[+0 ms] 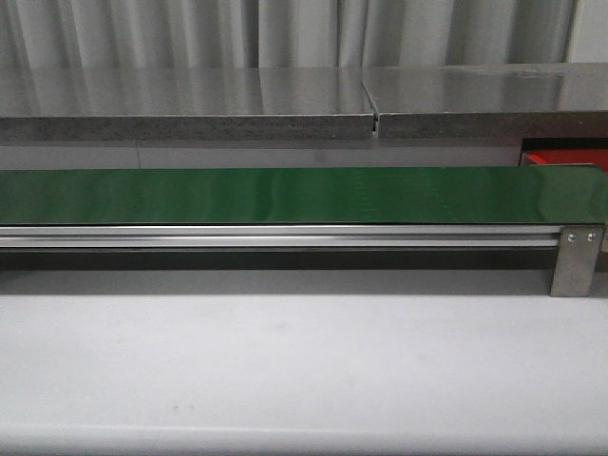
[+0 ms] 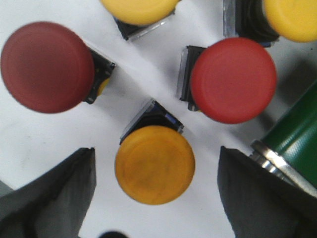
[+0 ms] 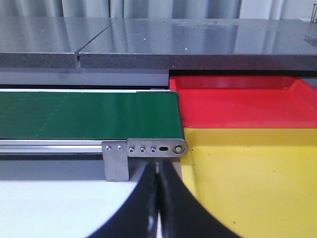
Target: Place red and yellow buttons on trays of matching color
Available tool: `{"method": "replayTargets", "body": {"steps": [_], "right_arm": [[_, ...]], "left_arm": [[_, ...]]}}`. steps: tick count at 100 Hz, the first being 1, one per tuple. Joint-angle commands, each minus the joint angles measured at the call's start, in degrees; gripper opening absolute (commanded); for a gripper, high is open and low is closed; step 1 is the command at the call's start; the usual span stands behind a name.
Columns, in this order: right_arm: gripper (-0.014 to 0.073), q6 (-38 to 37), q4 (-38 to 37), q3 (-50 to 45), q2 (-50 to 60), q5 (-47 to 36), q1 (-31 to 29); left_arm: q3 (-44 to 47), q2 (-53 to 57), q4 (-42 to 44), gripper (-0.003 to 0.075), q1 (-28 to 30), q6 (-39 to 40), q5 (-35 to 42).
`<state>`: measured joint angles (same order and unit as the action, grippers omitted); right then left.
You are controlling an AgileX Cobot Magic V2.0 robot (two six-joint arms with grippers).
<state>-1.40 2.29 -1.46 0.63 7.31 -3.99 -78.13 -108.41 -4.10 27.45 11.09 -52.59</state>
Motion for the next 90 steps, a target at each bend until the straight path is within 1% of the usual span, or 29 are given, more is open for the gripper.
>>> {"method": "replayTargets", "body": {"steps": [1, 20, 27, 34, 39, 46, 53, 58, 74, 90], "right_arm": [[-0.0117, 0.12, -0.05, 1.25, 0.96, -4.32, -0.21], [-0.0117, 0.12, -0.05, 1.25, 0.96, -4.32, -0.21], [-0.0117, 0.12, -0.05, 1.25, 0.96, -4.32, -0.21], [-0.0117, 0.12, -0.05, 1.25, 0.96, -4.32, -0.21], [-0.0117, 0.12, -0.05, 1.25, 0.96, -4.32, -0.21], [-0.0117, 0.12, -0.05, 1.25, 0.96, -4.32, -0.21], [-0.0117, 0.12, -0.05, 1.25, 0.96, -4.32, -0.21], [-0.0117, 0.12, -0.05, 1.25, 0.96, -4.32, -0.21], [-0.0117, 0.12, -0.05, 1.25, 0.96, -4.32, -0.21], [-0.0117, 0.12, -0.05, 1.25, 0.96, -4.32, -0.21]], "left_arm": [[-1.92, 1.55, -0.66, 0.0514, 0.11, 0.75, 1.64], [-1.92, 0.88, -2.16, 0.0511, 1.21, 0.75, 3.85], [-1.98, 0.88, -2.16, 0.0483, 1.21, 0.75, 4.02], [-1.98, 0.88, -2.16, 0.0405, 1.21, 0.75, 4.12], [-1.98, 0.88, -2.16, 0.0328, 1.21, 0.75, 4.12], [-1.98, 0.88, -1.90, 0.0238, 1.21, 0.75, 4.26], [-2.06, 0.88, -1.90, 0.0184, 1.21, 0.75, 4.51], [-2.06, 0.88, -1.90, 0.0169, 1.21, 0.75, 4.51], [-2.06, 2.21, -1.66, 0.0169, 1.21, 0.65, 2.86], [-2.06, 6.89, -1.05, 0.0169, 1.21, 0.05, -0.18]]}}
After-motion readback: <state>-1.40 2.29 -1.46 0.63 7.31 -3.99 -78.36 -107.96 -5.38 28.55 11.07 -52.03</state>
